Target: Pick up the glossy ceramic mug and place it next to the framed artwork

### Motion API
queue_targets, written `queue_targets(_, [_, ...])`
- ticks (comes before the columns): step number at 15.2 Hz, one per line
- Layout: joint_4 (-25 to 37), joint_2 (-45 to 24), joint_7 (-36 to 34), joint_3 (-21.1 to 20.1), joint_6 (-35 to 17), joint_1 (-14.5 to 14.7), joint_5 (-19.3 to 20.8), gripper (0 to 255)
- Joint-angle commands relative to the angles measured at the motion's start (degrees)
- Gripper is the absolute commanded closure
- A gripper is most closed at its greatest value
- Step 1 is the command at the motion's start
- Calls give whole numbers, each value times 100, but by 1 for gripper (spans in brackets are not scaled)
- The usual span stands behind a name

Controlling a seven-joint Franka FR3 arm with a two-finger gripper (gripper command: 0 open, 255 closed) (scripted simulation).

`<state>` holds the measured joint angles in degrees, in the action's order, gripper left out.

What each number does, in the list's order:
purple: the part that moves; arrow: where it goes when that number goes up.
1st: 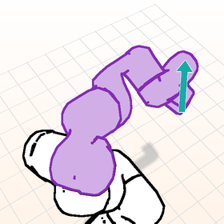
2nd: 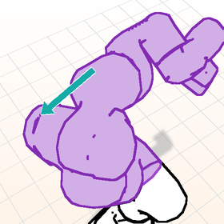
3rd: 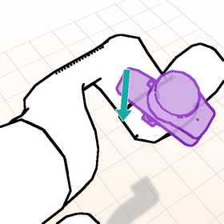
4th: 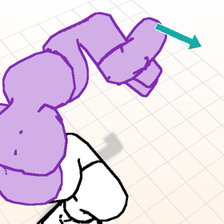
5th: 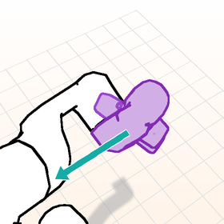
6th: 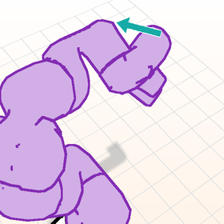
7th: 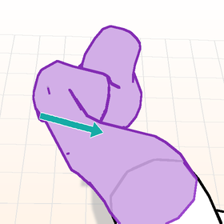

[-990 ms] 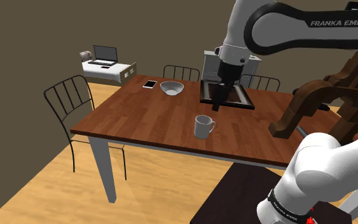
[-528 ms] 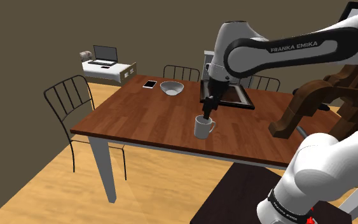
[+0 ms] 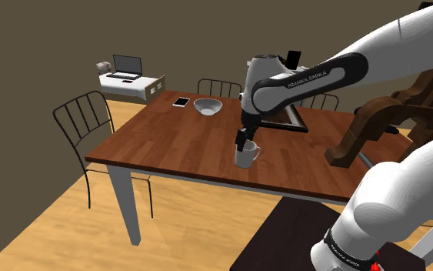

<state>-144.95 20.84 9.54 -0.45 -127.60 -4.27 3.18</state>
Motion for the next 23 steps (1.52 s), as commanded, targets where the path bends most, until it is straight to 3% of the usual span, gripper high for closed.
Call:
queue_targets(1, [34, -379, -4, 23, -363, -59, 93, 0])
queue_targets(9, [-202, -808, -35, 38, -1029, -87, 146, 0])
queue_targets(16, [-200, -810, -35, 38, -1029, -87, 146, 0])
queue_targets(17, [-200, -809, -35, 38, -1029, -87, 146, 255])
queue_targets(23, [-200, -810, -35, 38, -1029, -87, 146, 255])
